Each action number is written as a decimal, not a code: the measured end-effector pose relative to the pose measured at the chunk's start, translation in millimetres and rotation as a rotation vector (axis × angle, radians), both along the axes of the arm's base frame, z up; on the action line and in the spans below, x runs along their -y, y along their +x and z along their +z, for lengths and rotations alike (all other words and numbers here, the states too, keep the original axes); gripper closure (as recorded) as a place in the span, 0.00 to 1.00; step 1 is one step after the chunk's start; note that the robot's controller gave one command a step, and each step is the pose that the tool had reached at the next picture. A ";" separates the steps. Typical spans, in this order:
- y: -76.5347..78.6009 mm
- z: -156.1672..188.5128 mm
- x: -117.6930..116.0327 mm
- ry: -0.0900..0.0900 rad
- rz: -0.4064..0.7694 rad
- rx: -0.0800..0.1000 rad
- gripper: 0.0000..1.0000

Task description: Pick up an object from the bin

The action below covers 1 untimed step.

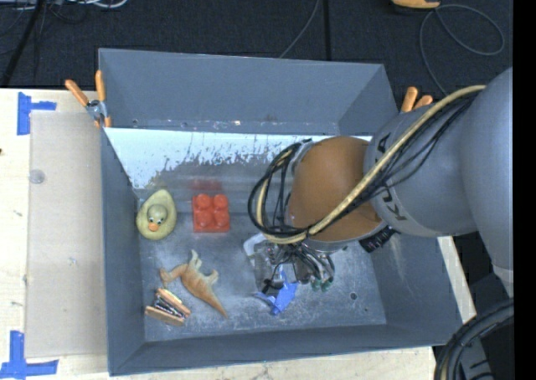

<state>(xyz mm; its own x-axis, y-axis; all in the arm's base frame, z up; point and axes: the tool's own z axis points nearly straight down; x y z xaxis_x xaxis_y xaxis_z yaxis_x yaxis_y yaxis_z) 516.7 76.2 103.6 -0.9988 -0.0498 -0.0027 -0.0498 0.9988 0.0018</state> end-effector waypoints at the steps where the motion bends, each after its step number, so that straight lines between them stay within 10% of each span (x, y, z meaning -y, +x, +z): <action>1: 0.0 0.0 0.2 0.000 -0.002 0.000 0.00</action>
Offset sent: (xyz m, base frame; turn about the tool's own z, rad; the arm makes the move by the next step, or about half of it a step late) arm 0.0000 0.0000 0.0000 0.0000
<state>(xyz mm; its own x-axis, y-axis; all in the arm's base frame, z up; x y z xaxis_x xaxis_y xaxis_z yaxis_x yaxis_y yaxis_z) 516.8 76.1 103.6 -0.9988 -0.0482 -0.0028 -0.0482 0.9988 0.0020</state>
